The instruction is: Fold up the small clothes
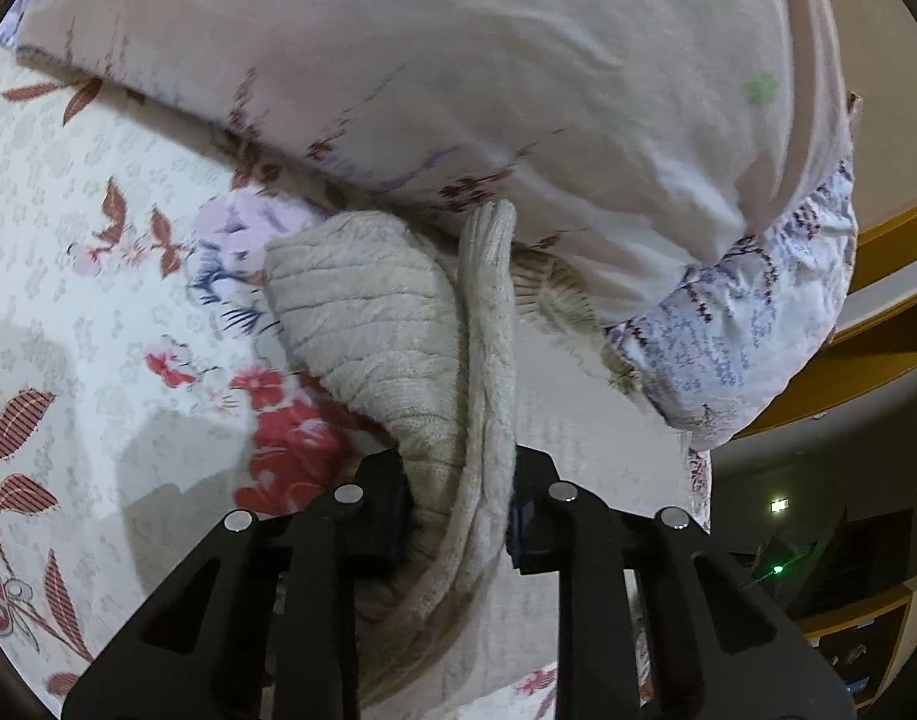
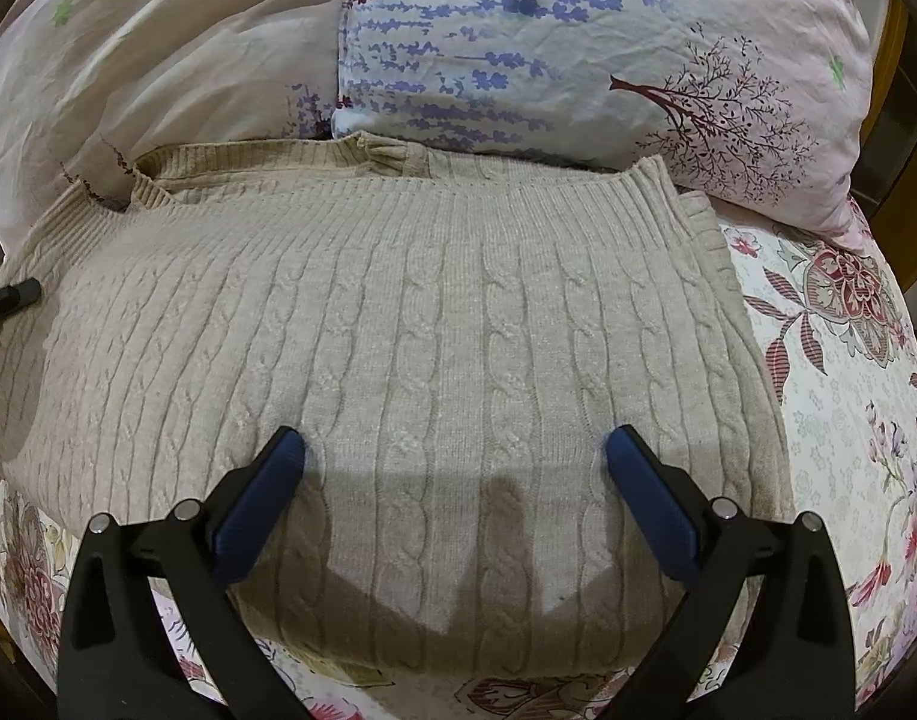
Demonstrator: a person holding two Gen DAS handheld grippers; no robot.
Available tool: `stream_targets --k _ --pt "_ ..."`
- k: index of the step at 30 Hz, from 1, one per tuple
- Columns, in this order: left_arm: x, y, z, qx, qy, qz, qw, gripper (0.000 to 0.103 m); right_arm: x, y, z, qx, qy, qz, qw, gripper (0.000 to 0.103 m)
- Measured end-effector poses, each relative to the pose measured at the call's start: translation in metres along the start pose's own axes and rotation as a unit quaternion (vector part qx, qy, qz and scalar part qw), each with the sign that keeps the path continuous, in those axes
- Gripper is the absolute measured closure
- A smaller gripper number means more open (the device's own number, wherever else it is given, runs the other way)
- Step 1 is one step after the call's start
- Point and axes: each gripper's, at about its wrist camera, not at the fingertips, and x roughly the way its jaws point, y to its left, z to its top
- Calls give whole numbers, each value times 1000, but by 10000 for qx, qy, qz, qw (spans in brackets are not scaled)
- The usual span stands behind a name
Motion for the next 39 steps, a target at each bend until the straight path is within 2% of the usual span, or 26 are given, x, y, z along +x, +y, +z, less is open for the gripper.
stream_targets --k 5,9,12,15,22,25,29,31,33,34,35,36,38,39 --pt "-7 -28 -1 24 -163 -224 9996 81 -2 -2 0 -29 18 97 9999 2" --pt "-9 -62 -6 189 -255 -446 9985 81 -10 -9 3 -36 3 341 9994 4" --pt "-3 -97 -13 349 -250 -773 9961 82 -21 -21 2 78 -154 500 9986 4" --pt "10 -126 -23 434 -163 -1150 9923 82 -31 -42 2 321 -275 684 9968 4" --pt "65 -184 -49 685 281 -1519 9856 82 -48 -97 -7 870 -407 762 9925 4" --pt "93 -203 -65 948 468 -1415 9843 82 -52 -117 -13 1074 -424 700 9908 4" --pt "151 -208 -91 1074 1102 -832 9846 81 -58 -142 -26 1403 -388 710 9868 4" --pt "161 -209 -99 1103 1150 -749 9844 81 -60 -151 -29 1531 -395 759 9845 4" --pt "162 -217 -101 1214 1113 -686 9840 74 -63 -157 -32 1677 -428 877 9810 4" --pt "163 -219 -100 1195 1207 -739 9827 70 -65 -161 -32 1761 -453 970 9785 5" --pt "162 -220 -97 1159 1286 -862 9811 63 -66 -164 -29 1880 -482 1121 9746 5" --pt "160 -222 -94 1120 1320 -973 9801 53 -67 -168 -26 2016 -515 1331 9690 6" --pt "144 -217 -87 999 1251 -1269 9789 47 -68 -173 -19 2217 -557 1771 9573 10" --pt "137 -215 -84 954 1164 -1322 9797 39 -69 -174 -15 2300 -561 2018 9504 13"
